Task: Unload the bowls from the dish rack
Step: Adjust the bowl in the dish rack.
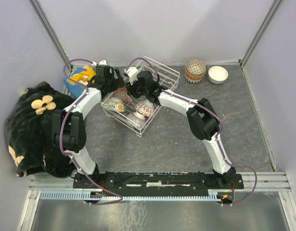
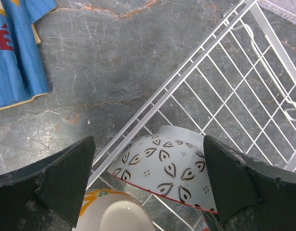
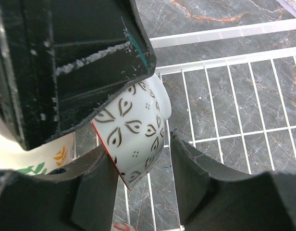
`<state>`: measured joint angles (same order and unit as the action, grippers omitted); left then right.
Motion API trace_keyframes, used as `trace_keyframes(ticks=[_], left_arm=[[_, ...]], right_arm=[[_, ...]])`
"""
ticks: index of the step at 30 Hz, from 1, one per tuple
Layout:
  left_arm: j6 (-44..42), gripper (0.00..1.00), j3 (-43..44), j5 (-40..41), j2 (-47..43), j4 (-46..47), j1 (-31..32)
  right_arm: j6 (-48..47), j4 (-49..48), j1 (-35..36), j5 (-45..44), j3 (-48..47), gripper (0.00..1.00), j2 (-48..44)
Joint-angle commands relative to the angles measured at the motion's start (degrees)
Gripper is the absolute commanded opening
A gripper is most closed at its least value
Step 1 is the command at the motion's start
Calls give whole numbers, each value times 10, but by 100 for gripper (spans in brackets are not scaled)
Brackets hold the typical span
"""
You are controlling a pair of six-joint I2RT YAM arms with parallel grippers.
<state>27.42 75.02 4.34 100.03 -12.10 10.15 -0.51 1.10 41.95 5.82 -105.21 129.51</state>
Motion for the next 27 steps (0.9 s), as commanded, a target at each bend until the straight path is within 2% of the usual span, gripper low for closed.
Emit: trace_keyframes(ticks=[1, 14, 27], left_arm=[[-6, 99, 16, -7, 14, -24, 3], [-5, 99, 22, -13, 23, -23, 2], [-5, 99, 27, -15, 28, -23, 2]], right_arm=[[12, -19, -7, 3, -25, 52, 3], [35, -33, -16, 7, -27, 47, 8], [47, -35, -20, 1, -28, 45, 12]])
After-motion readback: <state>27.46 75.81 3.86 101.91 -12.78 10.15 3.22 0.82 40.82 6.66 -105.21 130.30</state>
